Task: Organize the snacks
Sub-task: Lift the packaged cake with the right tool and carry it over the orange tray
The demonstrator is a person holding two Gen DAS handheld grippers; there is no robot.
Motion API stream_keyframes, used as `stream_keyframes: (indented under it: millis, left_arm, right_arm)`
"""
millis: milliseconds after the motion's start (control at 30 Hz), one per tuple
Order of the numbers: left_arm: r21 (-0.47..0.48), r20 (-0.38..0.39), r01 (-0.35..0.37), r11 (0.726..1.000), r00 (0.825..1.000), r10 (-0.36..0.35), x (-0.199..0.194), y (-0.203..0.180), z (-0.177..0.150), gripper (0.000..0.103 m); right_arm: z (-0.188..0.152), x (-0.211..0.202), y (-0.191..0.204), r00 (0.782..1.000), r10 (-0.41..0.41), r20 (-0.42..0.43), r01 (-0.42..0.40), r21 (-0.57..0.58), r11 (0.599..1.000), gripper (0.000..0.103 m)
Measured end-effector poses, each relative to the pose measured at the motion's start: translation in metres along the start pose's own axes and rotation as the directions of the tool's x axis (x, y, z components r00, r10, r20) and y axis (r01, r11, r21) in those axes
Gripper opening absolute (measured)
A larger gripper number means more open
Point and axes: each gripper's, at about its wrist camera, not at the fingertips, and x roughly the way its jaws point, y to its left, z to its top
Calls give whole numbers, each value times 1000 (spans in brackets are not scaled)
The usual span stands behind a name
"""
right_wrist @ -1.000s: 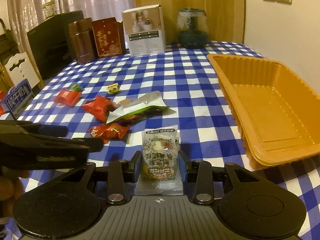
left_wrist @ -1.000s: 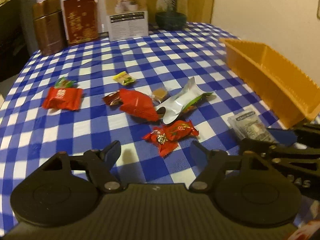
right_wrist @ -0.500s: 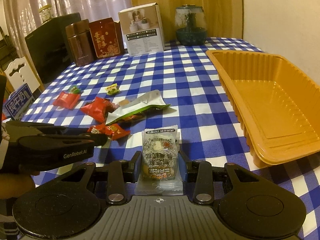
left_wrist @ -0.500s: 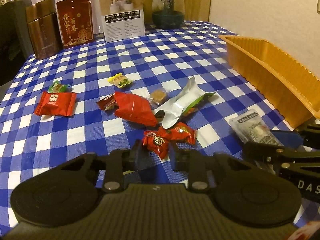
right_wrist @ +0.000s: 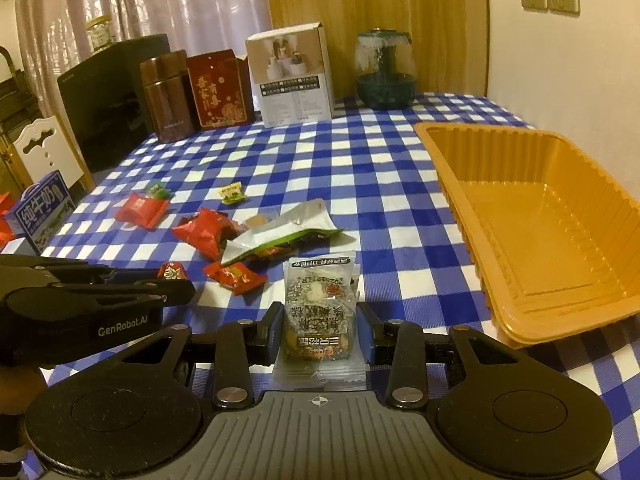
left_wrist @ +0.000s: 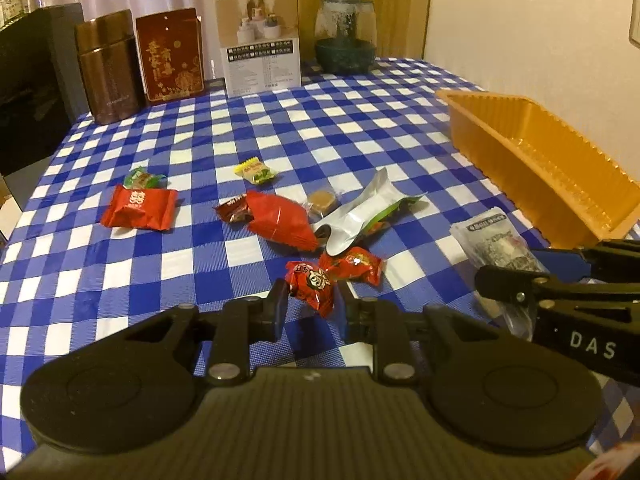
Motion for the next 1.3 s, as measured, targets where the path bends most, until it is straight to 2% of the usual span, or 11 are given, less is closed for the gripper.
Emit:
stream_keyframes:
  millis: [300,633,933,1300]
  left_arm:
    - [-38,17,1,999,1000,0,-26,-13,5,22]
    - [-54,40,46,998,998,-44,-49,-47,14,22]
    - [-10,71,100,995,993,-99,-56,-90,36,22]
    - [47,88,175,983,980,-179,-49,-145,64,22]
  right_arm:
    - [9,-23,-4,999,-12,38,12,5,1000,38]
    - [16,-54,-23,997,-39,71,37,22,999,38]
    - [26,-80,-61,990,-92,106,87,51,995,38]
    - [42,-100,-129,974,-184,131,169,120,978,38]
